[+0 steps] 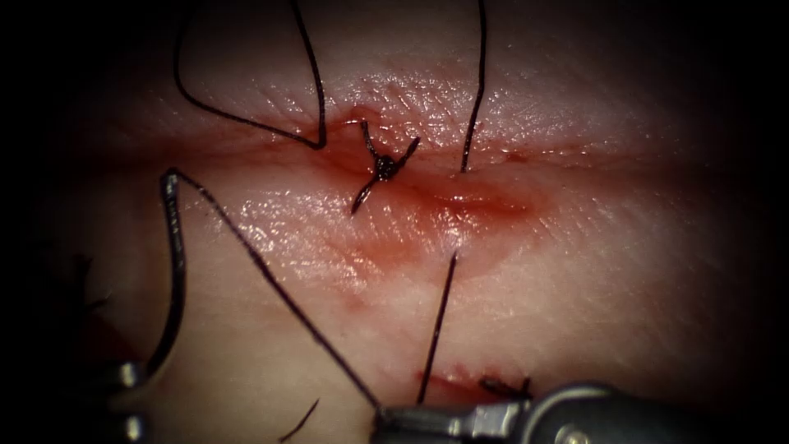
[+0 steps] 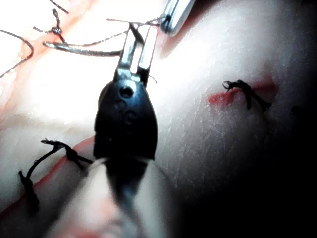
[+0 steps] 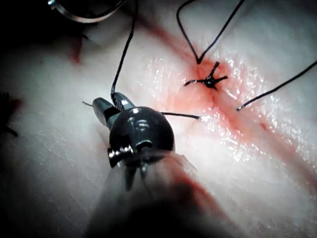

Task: Wound Closure

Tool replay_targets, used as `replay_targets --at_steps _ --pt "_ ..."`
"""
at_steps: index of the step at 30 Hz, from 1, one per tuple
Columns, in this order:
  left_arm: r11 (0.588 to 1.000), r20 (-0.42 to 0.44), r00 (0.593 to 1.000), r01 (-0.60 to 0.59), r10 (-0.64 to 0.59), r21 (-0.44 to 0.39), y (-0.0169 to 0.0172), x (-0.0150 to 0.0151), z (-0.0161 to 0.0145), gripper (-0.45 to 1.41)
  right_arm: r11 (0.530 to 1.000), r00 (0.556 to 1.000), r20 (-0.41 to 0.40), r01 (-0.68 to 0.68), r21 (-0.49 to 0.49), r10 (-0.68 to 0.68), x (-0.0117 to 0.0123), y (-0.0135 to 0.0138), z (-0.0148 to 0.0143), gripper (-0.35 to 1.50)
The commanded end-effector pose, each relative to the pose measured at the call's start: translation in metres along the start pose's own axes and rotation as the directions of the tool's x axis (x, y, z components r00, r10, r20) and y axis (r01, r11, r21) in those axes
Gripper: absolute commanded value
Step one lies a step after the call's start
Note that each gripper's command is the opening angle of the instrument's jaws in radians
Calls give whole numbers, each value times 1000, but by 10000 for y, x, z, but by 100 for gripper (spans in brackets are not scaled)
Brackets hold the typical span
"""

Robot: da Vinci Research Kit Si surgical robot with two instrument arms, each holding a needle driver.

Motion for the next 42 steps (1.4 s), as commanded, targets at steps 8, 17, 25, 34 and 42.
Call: replay_targets --at_steps 8,17,25,34,42 --pt "998 6 1000 -7 7 64 -5 -3 -33 -45 964 974 -3 225 -140 -228 -2 37 -11 143" --pt "995 29 999 -16 14 102 -11 -6 -40 -45 923 950 68 313 -223 -305 -31 83 3 128" --pt "994 30 999 -19 16 105 -13 -10 -39 -45 919 937 85 348 -186 -338 -59 80 23 -25" --pt "983 48 990 -136 131 122 -31 -30 -23 -45 947 959 137 271 -172 -250 -44 42 13 -35" --pt "964 82 979 -198 185 181 -48 -62 4 -45 951 947 163 295 -95 -277 12 -33 14 -35"
